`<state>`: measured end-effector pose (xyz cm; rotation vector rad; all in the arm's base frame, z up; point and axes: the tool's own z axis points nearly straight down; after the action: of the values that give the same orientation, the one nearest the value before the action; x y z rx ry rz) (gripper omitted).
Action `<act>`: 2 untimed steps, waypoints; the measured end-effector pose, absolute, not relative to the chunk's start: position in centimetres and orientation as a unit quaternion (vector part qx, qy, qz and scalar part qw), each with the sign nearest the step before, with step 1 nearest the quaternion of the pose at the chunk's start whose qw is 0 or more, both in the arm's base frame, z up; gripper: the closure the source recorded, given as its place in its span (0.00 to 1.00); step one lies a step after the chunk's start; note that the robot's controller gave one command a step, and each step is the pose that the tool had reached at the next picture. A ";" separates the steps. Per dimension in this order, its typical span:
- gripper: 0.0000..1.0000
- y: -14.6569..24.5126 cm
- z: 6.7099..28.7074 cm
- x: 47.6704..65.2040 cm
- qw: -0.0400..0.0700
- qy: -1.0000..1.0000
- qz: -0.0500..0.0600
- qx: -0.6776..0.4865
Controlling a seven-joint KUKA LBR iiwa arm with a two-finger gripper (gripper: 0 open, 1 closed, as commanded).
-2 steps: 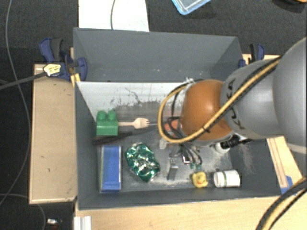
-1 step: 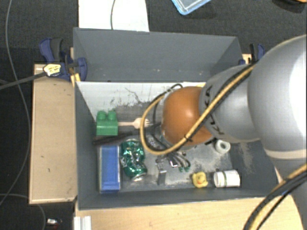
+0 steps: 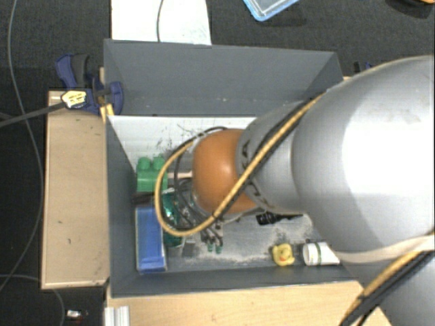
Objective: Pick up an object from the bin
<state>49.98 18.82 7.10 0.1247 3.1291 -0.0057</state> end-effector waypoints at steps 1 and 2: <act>1.00 18.8 7.1 50.0 0.005 0.999 -0.002 0.040; 1.00 18.8 8.2 50.0 0.006 0.999 -0.001 0.040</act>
Offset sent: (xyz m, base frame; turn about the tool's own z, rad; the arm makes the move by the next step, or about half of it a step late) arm 0.0000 -0.0001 0.0160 0.0001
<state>49.98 18.81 8.15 0.1259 3.1270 -0.0036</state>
